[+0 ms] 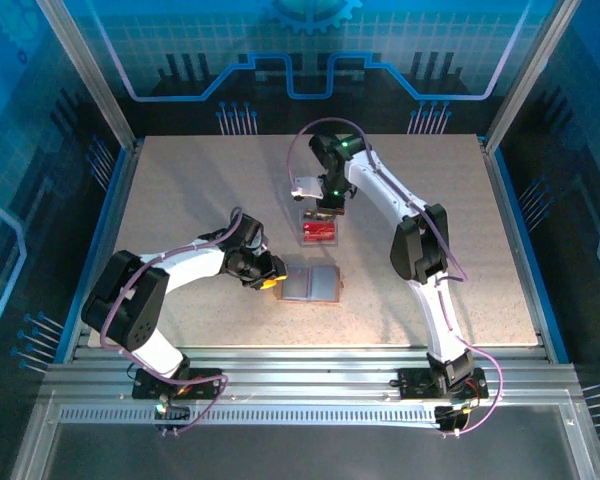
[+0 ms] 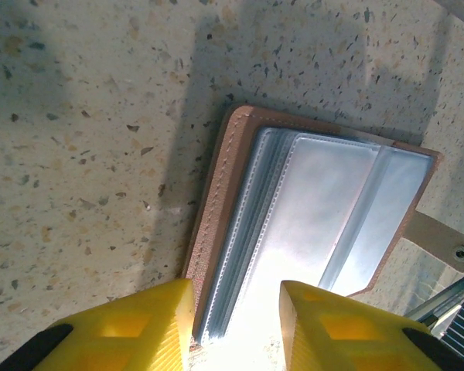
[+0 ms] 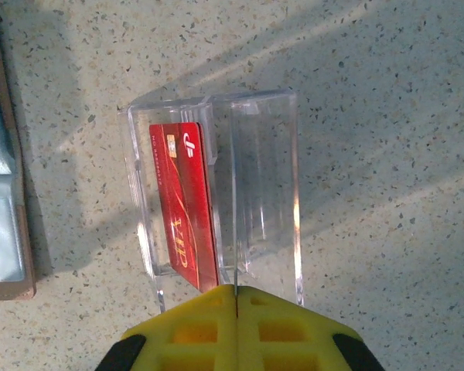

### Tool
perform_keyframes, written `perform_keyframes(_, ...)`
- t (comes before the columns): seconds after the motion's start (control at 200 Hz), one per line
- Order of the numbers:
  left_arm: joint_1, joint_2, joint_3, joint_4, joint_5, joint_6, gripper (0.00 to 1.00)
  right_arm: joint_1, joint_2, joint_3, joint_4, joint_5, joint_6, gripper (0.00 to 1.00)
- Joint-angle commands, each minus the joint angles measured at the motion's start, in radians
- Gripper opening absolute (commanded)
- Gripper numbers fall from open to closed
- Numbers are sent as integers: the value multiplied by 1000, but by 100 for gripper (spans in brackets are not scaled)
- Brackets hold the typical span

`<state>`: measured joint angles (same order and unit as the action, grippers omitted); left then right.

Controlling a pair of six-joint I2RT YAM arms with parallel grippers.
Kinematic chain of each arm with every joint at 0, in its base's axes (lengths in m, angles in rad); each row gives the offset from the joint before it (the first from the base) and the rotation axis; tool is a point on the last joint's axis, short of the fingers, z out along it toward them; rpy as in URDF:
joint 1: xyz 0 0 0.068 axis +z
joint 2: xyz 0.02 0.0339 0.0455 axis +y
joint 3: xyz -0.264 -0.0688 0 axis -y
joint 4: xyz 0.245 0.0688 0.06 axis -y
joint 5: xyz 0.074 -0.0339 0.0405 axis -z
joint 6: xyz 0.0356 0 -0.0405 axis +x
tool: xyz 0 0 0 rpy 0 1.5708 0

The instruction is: Take the credit cards out of the card holder

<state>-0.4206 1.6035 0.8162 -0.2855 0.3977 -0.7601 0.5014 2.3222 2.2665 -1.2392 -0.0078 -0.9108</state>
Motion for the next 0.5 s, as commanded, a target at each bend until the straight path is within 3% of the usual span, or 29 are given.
perform_keyframes(0.0,9,8,29,-30,23,-6,35,-5,37,22,-38,-25,-23,0)
perform_keyframes(0.17,10,-3,24,-41,15,-5,35,-3,51,27,-38,-35,-26,4)
perform_keyframes(0.49,9,-26,21,-49,10,-7,35,-1,9,23,52,-2,26,21)
